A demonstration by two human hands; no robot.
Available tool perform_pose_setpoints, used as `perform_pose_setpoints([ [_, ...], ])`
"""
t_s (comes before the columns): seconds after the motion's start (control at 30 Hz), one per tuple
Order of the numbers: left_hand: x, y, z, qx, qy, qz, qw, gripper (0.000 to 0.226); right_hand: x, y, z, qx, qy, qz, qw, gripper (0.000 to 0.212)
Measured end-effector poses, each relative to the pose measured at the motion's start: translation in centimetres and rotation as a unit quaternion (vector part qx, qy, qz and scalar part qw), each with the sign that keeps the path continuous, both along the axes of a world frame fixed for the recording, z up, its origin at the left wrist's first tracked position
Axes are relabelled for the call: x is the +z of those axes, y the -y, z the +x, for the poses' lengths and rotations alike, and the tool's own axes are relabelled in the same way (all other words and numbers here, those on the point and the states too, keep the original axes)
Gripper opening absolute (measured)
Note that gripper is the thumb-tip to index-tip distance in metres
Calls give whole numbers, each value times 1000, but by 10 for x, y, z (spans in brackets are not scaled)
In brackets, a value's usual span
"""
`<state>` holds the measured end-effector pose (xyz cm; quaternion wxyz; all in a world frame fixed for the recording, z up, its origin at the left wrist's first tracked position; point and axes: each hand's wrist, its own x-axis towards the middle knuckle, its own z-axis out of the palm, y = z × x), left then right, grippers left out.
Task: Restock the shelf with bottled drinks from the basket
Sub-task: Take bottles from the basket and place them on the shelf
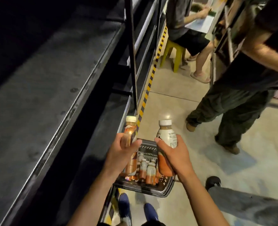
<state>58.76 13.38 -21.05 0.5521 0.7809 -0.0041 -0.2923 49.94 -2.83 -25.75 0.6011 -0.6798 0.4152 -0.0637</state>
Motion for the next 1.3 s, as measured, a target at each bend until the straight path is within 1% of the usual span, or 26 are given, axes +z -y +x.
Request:
perform_pose_setpoints([
  [0.07, 17, -16, -15, 46, 10, -10, 999, 31, 13, -9, -1, 31, 18, -5, 999, 42],
  [0.17, 30, -41, -40, 135, 17, -30, 990, 21, 28, -25, -3, 94, 35, -10, 995, 37],
  [0.27, 42, -70, -63, 224, 26, -46, 973, 18, 44, -45, -1, 168, 51, -2, 984, 41],
  [0.4, 66, -115, -94, 318, 52, -33, 946, 23, 71, -88, 5, 262, 83, 24, 961, 41],
  [0.47, 81, -139, -112, 360, 73, -27, 930, 21, 88, -118, 5, 305, 99, 29, 947, 38],
  [0.63, 112, -200, -171, 428, 114, -23, 896, 18, 124, -195, -16, 386, 134, 50, 912, 32],
  [0.8, 141, -258, -241, 500, 146, 8, 854, 16, 157, -271, -52, 472, 158, 70, 865, 41],
  [0.93, 161, -305, -307, 566, 178, 52, 803, 18, 181, -334, -97, 536, 188, 78, 819, 32],
  [1.07, 180, -352, -384, 623, 199, 55, 755, 20, 206, -395, -161, 595, 200, 110, 770, 31],
  [1.13, 187, -375, -424, 637, 218, 45, 738, 19, 216, -424, -197, 618, 206, 123, 749, 31],
  [1.2, 191, -398, -462, 651, 236, 36, 721, 17, 226, -452, -233, 633, 218, 134, 731, 36],
  [1.3, 195, -428, -512, 661, 257, 54, 703, 18, 235, -487, -283, 657, 229, 148, 703, 43],
])
